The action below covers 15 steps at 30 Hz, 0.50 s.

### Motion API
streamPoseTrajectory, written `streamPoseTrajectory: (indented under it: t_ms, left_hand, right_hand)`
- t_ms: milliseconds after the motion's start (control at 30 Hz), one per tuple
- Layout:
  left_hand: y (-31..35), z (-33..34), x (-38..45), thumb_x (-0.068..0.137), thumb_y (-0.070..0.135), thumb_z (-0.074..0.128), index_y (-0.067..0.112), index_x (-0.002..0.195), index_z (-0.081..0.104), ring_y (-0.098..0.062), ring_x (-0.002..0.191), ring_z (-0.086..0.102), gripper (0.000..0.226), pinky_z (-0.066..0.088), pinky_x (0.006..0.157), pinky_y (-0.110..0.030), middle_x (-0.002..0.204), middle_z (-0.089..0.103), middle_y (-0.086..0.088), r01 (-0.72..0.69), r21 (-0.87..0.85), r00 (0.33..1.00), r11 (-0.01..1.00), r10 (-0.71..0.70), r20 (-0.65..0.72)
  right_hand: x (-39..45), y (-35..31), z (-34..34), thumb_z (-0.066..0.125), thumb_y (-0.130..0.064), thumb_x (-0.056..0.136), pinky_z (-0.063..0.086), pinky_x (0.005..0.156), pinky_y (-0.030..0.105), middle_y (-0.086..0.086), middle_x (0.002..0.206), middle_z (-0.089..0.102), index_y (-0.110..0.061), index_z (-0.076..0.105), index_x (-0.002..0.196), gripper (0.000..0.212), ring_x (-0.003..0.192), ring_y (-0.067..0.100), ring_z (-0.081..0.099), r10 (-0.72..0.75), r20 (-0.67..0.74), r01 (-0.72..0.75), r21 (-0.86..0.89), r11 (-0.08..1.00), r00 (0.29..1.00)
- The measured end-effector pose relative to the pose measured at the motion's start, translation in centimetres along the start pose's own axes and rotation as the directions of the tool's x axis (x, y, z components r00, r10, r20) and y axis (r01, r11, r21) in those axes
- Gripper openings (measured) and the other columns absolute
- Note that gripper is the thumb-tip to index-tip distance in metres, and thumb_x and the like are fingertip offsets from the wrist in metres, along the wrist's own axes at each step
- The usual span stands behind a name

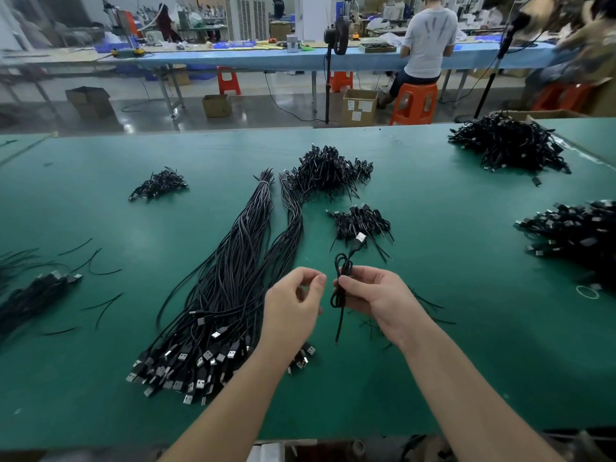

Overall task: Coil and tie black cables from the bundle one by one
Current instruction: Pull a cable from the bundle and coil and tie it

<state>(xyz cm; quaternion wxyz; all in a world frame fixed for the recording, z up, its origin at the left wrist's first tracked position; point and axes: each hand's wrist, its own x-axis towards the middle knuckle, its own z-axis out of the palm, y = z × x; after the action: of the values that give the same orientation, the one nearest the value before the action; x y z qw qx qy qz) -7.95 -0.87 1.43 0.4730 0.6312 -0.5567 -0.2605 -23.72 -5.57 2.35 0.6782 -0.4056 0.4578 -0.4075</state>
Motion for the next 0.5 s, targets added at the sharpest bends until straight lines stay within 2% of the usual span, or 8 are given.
streamPoseTrajectory:
  t_ms: [33, 100, 233, 300, 400, 500]
  left_hand:
    - [0.0, 0.1, 0.1, 0.096, 0.037, 0.064, 0.024, 0.085, 0.070, 0.001, 0.053, 0.058, 0.018, 0.042, 0.051, -0.012, 0.066, 0.068, 0.006, 0.097, -0.012, 0.993, 0.995, -0.096, 0.062]
    - [-0.2, 0.4, 0.0, 0.090, 0.052, 0.066, 0.023, 0.084, 0.071, -0.001, 0.053, 0.058, 0.030, 0.044, 0.054, -0.016, 0.071, 0.072, 0.004, 0.225, 0.000, 0.955, 0.974, -0.220, 0.200]
    - [-1.0, 1.1, -0.7, 0.088, 0.045, 0.073, 0.018, 0.086, 0.074, -0.009, 0.050, 0.053, 0.027, 0.044, 0.052, -0.025, 0.079, 0.076, 0.005, 0.385, -0.057, 0.878, 0.921, -0.346, 0.331]
    - [-1.3, 1.2, -0.7, 0.092, 0.039, 0.070, 0.020, 0.085, 0.074, -0.011, 0.048, 0.051, 0.022, 0.042, 0.050, -0.024, 0.076, 0.076, 0.008, 0.383, -0.073, 0.877, 0.921, -0.337, 0.341]
    - [-1.5, 1.2, -0.6, 0.095, 0.039, 0.066, 0.026, 0.080, 0.074, -0.007, 0.045, 0.054, 0.022, 0.042, 0.045, -0.019, 0.066, 0.071, 0.012, 0.278, -0.015, 0.931, 0.961, -0.265, 0.250]
    - [-1.9, 1.2, -0.3, 0.092, 0.043, 0.068, 0.027, 0.082, 0.072, -0.004, 0.056, 0.064, 0.019, 0.050, 0.052, -0.018, 0.066, 0.070, 0.012, 0.198, 0.078, 0.969, 0.977, -0.207, 0.135]
  right_hand:
    - [0.1, 0.1, 0.1, 0.075, -0.004, 0.083, 0.059, 0.074, 0.028, 0.011, 0.094, 0.077, -0.005, 0.073, 0.099, 0.016, 0.084, 0.020, 0.071, -0.019, -0.034, 0.019, -0.023, 1.000, 0.999]
    - [0.4, 0.5, 0.4, 0.077, -0.005, 0.082, 0.057, 0.085, 0.034, 0.009, 0.093, 0.076, -0.006, 0.073, 0.098, 0.016, 0.088, 0.022, 0.069, -0.050, -0.102, 0.043, -0.066, 0.997, 0.994]
    - [1.0, 1.3, 0.7, 0.080, -0.008, 0.081, 0.053, 0.087, 0.035, 0.006, 0.087, 0.073, -0.004, 0.071, 0.098, 0.019, 0.085, 0.020, 0.065, -0.074, -0.194, 0.063, -0.061, 0.996, 0.978]
    - [1.3, 1.6, 0.8, 0.081, -0.009, 0.080, 0.053, 0.088, 0.036, 0.003, 0.082, 0.072, -0.007, 0.071, 0.094, 0.018, 0.082, 0.019, 0.063, -0.076, -0.223, 0.069, -0.038, 0.997, 0.972]
    - [1.9, 2.0, 0.8, 0.083, -0.008, 0.078, 0.054, 0.090, 0.038, 0.003, 0.082, 0.071, -0.008, 0.070, 0.091, 0.019, 0.083, 0.021, 0.064, -0.070, -0.244, 0.074, 0.005, 0.997, 0.967]
    - [2.3, 2.5, 0.9, 0.082, -0.007, 0.078, 0.058, 0.086, 0.036, 0.007, 0.086, 0.071, -0.005, 0.068, 0.093, 0.020, 0.083, 0.022, 0.067, -0.035, -0.232, 0.052, 0.066, 0.996, 0.972]
